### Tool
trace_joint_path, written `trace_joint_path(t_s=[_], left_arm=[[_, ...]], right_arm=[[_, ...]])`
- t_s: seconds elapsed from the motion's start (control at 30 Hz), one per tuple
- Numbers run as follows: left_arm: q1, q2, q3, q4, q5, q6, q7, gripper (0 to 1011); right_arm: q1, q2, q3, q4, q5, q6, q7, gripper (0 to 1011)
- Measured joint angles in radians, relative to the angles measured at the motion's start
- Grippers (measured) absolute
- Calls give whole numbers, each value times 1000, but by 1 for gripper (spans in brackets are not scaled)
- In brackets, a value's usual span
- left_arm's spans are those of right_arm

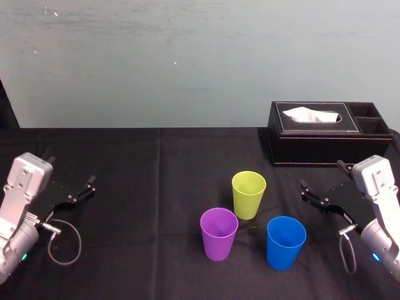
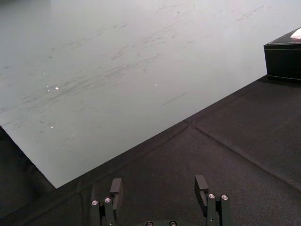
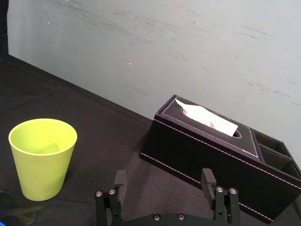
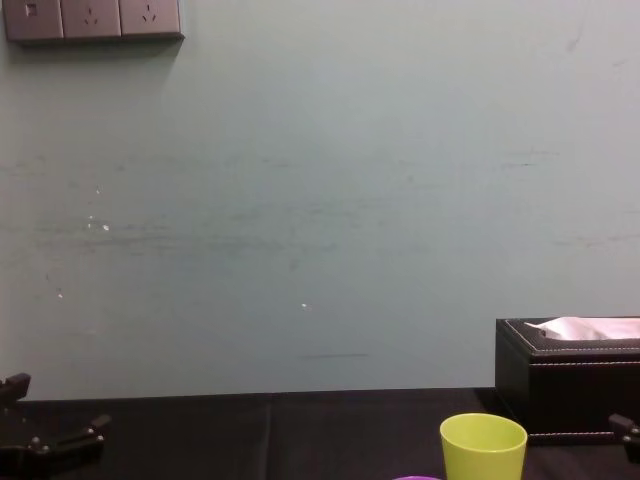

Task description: Stack the three plastic cups sequentially using one hand.

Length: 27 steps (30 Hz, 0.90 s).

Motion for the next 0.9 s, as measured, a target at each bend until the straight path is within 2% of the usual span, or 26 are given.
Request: trace_joint_path(t_s=[0.9], left_arm=[[0, 0, 0, 0, 0, 0, 0, 1000]], right_arm=[[0, 0, 0, 0, 0, 0, 0, 1004]])
